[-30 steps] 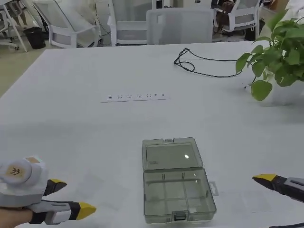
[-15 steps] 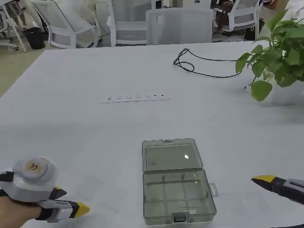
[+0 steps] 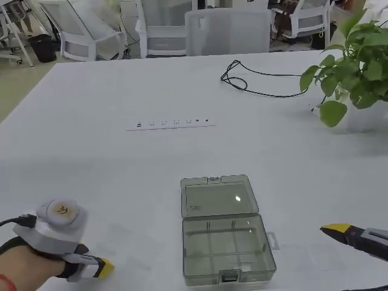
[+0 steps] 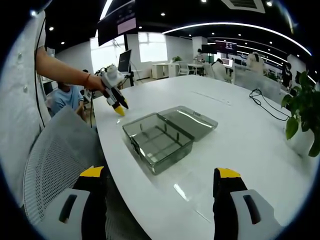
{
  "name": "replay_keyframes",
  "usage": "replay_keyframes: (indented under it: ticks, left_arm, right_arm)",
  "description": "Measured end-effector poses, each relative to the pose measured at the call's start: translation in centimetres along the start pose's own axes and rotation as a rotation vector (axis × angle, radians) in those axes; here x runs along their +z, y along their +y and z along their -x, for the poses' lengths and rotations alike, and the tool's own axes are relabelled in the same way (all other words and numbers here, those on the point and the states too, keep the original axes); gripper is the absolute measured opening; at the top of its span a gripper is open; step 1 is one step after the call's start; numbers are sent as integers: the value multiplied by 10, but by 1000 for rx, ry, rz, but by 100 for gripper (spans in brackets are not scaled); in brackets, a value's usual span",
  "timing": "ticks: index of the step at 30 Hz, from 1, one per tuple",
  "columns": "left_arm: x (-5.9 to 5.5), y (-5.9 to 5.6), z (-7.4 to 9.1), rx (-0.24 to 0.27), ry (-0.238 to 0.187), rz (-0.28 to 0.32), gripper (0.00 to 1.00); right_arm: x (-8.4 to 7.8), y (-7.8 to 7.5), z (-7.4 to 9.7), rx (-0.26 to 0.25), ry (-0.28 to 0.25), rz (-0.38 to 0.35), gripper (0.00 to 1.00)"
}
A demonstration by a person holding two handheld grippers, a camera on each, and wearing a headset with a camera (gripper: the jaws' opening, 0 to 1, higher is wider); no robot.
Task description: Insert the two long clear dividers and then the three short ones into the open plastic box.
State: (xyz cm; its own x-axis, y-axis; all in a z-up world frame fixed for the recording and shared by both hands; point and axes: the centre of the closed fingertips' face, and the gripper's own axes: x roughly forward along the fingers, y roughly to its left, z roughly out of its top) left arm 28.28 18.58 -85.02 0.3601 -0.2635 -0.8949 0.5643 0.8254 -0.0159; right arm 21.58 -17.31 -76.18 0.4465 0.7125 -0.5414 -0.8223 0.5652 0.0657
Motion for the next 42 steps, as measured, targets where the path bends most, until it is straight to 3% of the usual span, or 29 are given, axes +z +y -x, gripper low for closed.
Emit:
replay_keyframes:
  ticks: [14, 21, 34, 42]
  left_arm:
    - [0, 5, -2, 28, 68, 32, 33]
    - [0, 5, -2, 23, 80, 34, 32]
    - [-2, 2, 1, -7, 53, 73, 31]
    - [0, -1, 8, -20, 4, 110, 30]
  right_arm:
    - [2, 4, -3, 3, -9, -3, 88]
    - [1, 5, -4, 4, -9, -6, 88]
    - [2, 8, -6, 15, -2, -4, 85]
    - [5, 9, -8, 20, -3, -2, 84]
